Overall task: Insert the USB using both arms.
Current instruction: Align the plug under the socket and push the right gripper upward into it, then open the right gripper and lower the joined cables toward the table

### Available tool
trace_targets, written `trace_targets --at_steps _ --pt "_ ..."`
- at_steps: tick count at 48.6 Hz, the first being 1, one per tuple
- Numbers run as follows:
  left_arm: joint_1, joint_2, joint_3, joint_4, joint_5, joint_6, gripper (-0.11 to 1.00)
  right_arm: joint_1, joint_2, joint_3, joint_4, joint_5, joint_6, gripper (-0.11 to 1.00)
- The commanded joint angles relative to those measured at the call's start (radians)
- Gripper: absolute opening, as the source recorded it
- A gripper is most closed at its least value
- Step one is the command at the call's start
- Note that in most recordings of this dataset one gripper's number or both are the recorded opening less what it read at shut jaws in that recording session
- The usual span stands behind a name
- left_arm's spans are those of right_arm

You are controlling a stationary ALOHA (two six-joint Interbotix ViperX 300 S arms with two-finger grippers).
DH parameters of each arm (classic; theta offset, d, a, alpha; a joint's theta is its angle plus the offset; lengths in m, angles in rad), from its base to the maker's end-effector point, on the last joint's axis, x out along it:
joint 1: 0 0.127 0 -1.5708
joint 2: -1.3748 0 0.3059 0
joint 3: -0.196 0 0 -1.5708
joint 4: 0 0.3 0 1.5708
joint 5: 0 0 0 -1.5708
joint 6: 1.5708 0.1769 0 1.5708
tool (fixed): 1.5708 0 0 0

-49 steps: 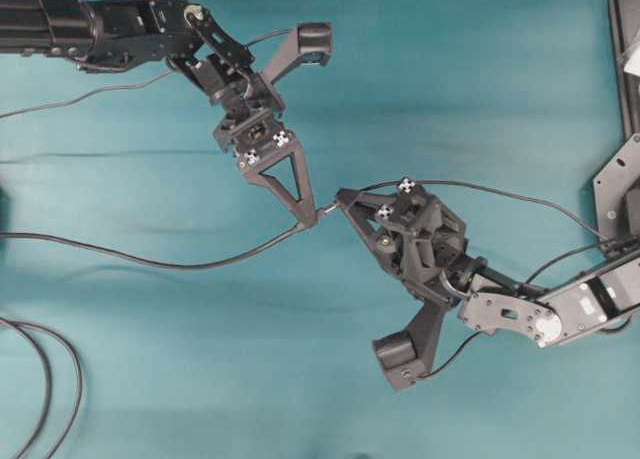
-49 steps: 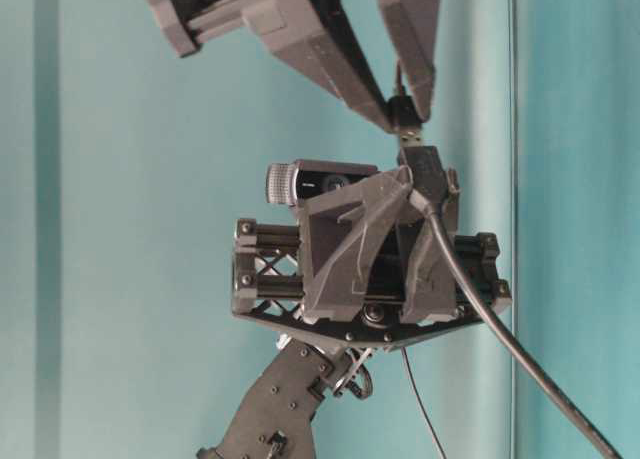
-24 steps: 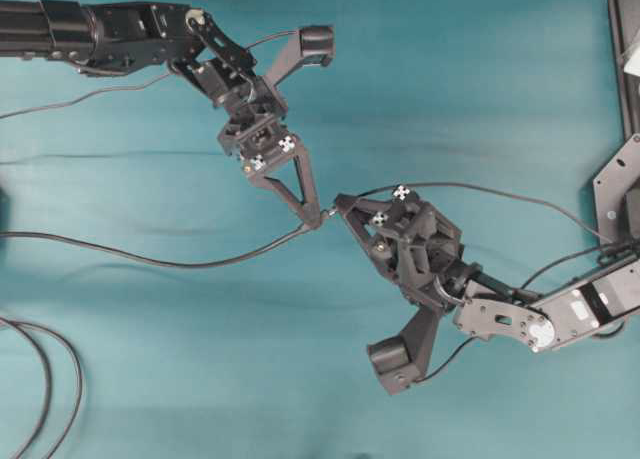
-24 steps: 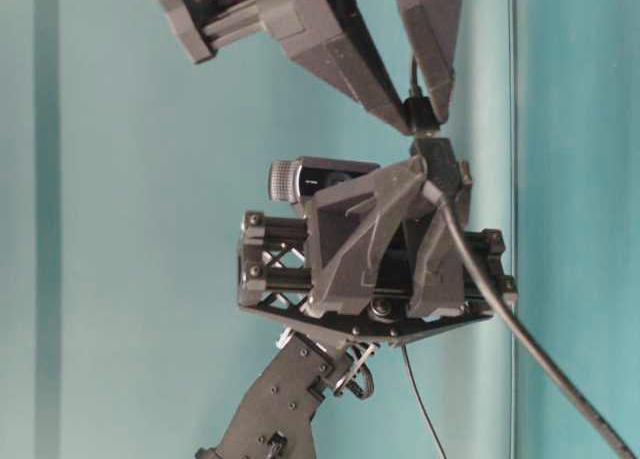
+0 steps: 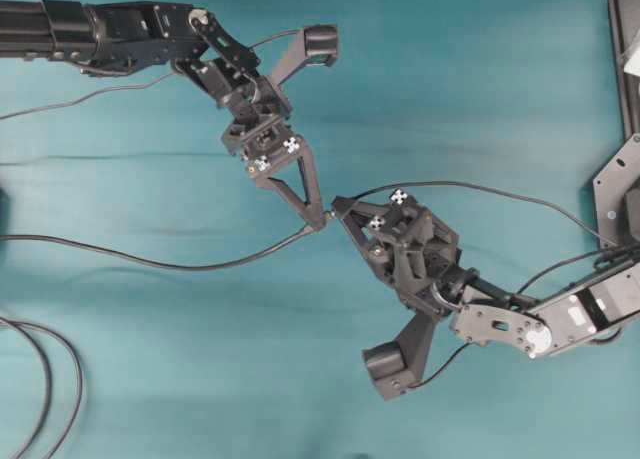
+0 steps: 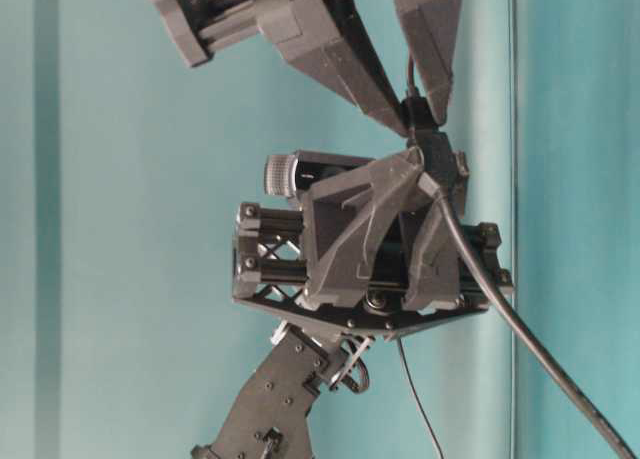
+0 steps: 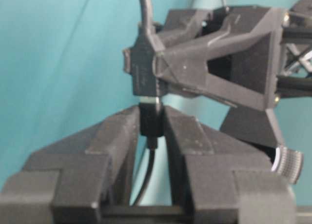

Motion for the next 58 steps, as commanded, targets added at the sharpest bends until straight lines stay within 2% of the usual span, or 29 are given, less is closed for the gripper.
trace_targets --at_steps 1,19,31,43,45,54,58 --pt "0.025 -0.018 -0.046 -0.009 -0.006 -0.012 0.26 0.032 -0.005 -0.052 -0.008 -0.006 0.003 0.2" --pt "0.025 -0.012 -0.052 -0.009 0.006 -0.021 0.26 0.038 -0.003 -0.055 -0.008 0.002 0.002 0.2" --pt "0.021 -0.015 -0.051 -0.009 0.031 -0.046 0.26 0.048 -0.005 -0.034 -0.003 0.057 0.012 0.2" --pt "0.003 -0.014 -0.049 -0.009 0.028 -0.044 0.26 0.048 -0.005 -0.041 0.031 0.058 0.109 0.2" --pt "0.0 -0.015 -0.049 -0.009 0.028 -0.044 0.26 0.048 -0.005 -0.038 0.04 0.064 0.123 0.25" --pt "-0.012 -0.014 -0.049 -0.009 0.025 -0.046 0.26 0.048 -0.005 -0.034 0.044 0.103 0.143 0.77" --pt "-0.018 -0.012 -0.044 -0.009 0.02 -0.046 0.26 0.048 -0.005 -0.04 0.044 0.124 0.144 0.77"
